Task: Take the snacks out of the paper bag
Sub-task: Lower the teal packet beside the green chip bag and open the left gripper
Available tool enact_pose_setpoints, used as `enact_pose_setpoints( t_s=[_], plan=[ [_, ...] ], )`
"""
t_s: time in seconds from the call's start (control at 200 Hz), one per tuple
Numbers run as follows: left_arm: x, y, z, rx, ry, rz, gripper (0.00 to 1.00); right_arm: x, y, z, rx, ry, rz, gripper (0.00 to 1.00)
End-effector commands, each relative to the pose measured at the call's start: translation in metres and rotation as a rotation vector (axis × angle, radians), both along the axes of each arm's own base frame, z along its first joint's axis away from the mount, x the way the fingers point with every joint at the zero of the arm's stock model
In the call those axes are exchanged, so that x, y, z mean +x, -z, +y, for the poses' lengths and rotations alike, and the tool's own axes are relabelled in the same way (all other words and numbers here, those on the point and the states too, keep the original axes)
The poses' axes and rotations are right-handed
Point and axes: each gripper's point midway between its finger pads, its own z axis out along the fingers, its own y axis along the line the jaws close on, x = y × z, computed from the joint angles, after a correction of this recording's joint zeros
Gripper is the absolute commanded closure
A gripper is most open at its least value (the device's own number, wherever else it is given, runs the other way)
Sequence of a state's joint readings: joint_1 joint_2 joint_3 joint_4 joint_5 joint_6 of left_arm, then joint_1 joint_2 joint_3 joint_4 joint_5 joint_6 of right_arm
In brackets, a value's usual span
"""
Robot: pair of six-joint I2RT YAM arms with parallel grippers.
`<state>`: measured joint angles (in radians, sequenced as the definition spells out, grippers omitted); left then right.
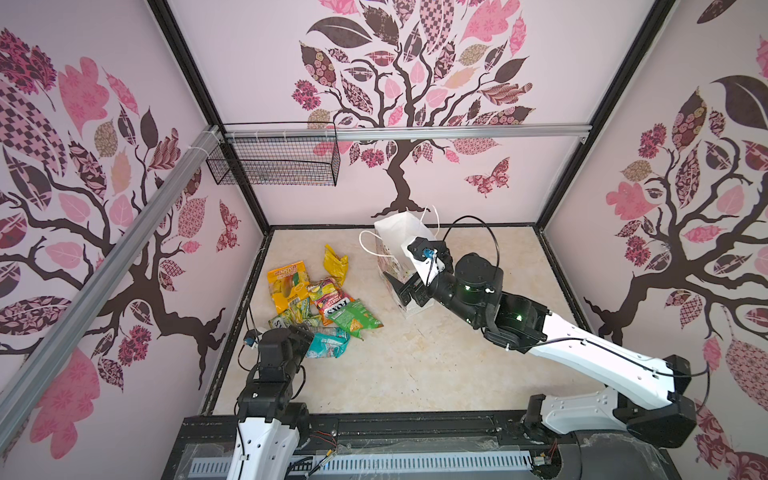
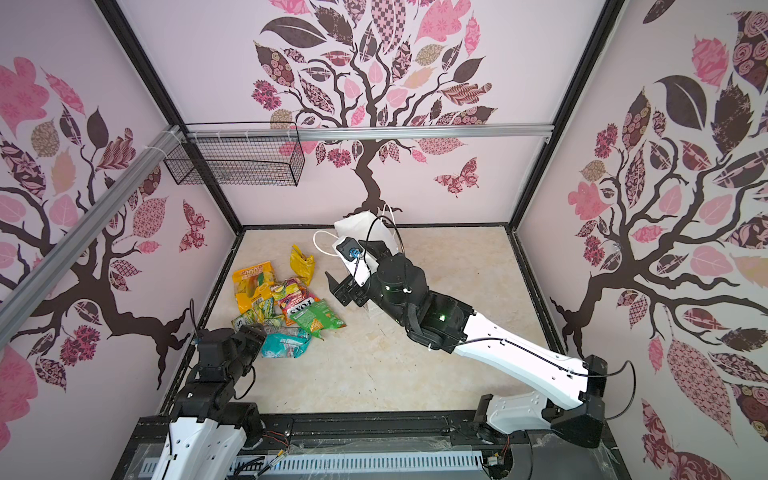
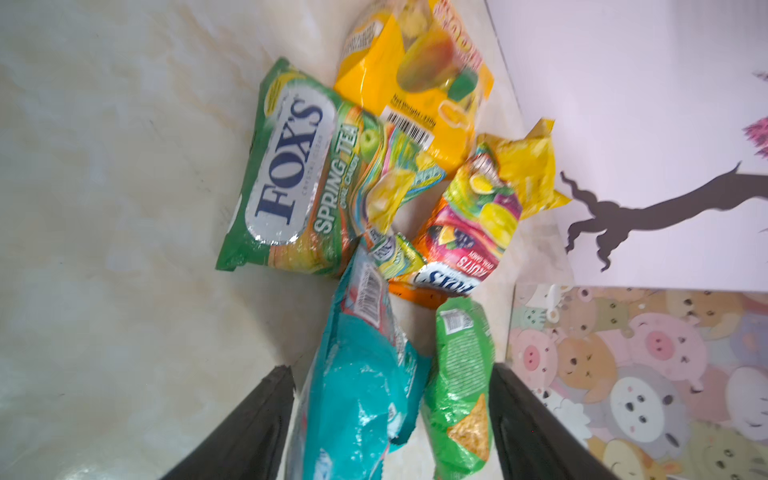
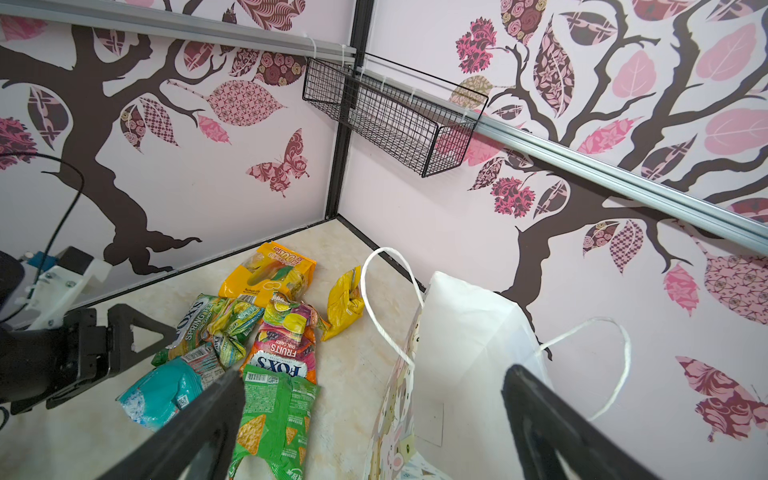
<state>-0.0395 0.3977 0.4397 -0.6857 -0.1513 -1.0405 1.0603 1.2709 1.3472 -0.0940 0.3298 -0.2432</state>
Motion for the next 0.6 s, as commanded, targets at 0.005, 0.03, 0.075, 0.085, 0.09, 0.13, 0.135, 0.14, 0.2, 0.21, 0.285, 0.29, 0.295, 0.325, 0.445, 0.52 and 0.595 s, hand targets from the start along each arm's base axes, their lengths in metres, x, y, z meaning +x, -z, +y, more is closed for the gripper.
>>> enact_pose_setpoints(
  t_s=[0.005, 0.03, 0.075, 0.085, 0.09, 0.13, 0.135, 0.14, 0.2, 0.21, 0.285, 0.29, 0.295, 0.325, 0.445, 0.52, 0.595],
  plan=[
    [-0.004, -0.036, 0.017, 0.113, -0.036, -0.042, 0.17, 0.0, -0.015, -0.006, 0.044, 0.024, -0.001, 0.01],
    [-0.004, -0.043, 0.017, 0.122, -0.035, -0.056, 0.17, 0.001, -0.016, -0.006, 0.048, 0.03, 0.002, 0.0],
    [-0.002, -0.059, 0.017, 0.139, -0.025, -0.089, 0.17, 0.005, -0.019, -0.006, 0.051, 0.042, 0.009, 0.0],
    [-0.001, -0.062, 0.017, 0.143, -0.022, -0.097, 0.17, 0.006, -0.019, -0.005, 0.049, 0.045, 0.012, 0.0],
    [-0.001, -0.064, 0.017, 0.146, -0.02, -0.1, 0.16, 0.006, -0.02, -0.006, 0.049, 0.047, 0.012, 0.0],
    [0.001, -0.078, 0.016, 0.163, -0.004, -0.124, 0.16, 0.011, -0.021, -0.005, 0.043, 0.067, 0.02, 0.01],
    [0.001, -0.08, 0.016, 0.165, -0.001, -0.128, 0.16, 0.012, -0.02, -0.005, 0.04, 0.07, 0.022, 0.0],
    [0.002, -0.081, 0.015, 0.168, 0.003, -0.132, 0.16, 0.013, -0.02, -0.005, 0.039, 0.073, 0.024, 0.0],
    [0.008, -0.105, 0.009, 0.207, 0.068, -0.175, 0.15, 0.023, -0.02, -0.004, 0.019, 0.108, 0.042, 0.0],
    [0.009, -0.11, 0.007, 0.213, 0.081, -0.186, 0.15, 0.024, -0.021, -0.004, 0.018, 0.113, 0.043, 0.01],
    [0.017, -0.144, -0.007, 0.262, 0.191, -0.26, 0.12, 0.041, -0.016, -0.001, -0.009, 0.144, 0.087, 0.01],
    [0.017, -0.147, -0.008, 0.265, 0.199, -0.266, 0.12, 0.042, -0.016, -0.001, -0.01, 0.147, 0.088, 0.0],
    [0.017, -0.149, -0.009, 0.269, 0.207, -0.271, 0.12, 0.043, -0.018, -0.001, -0.006, 0.149, 0.091, 0.0],
    [0.019, -0.163, -0.015, 0.285, 0.248, -0.3, 0.11, 0.051, -0.016, -0.001, -0.01, 0.167, 0.113, 0.0],
    [0.023, -0.212, -0.038, 0.361, 0.411, -0.389, 0.08, 0.079, -0.011, 0.002, -0.005, 0.204, 0.204, 0.0],
    [0.024, -0.235, -0.055, 0.41, 0.524, -0.419, 0.07, 0.095, -0.004, 0.003, -0.02, 0.234, 0.242, 0.01],
    [0.022, -0.253, -0.07, 0.458, 0.631, -0.436, 0.06, 0.109, 0.005, 0.006, -0.036, 0.254, 0.268, 0.0]
  ],
)
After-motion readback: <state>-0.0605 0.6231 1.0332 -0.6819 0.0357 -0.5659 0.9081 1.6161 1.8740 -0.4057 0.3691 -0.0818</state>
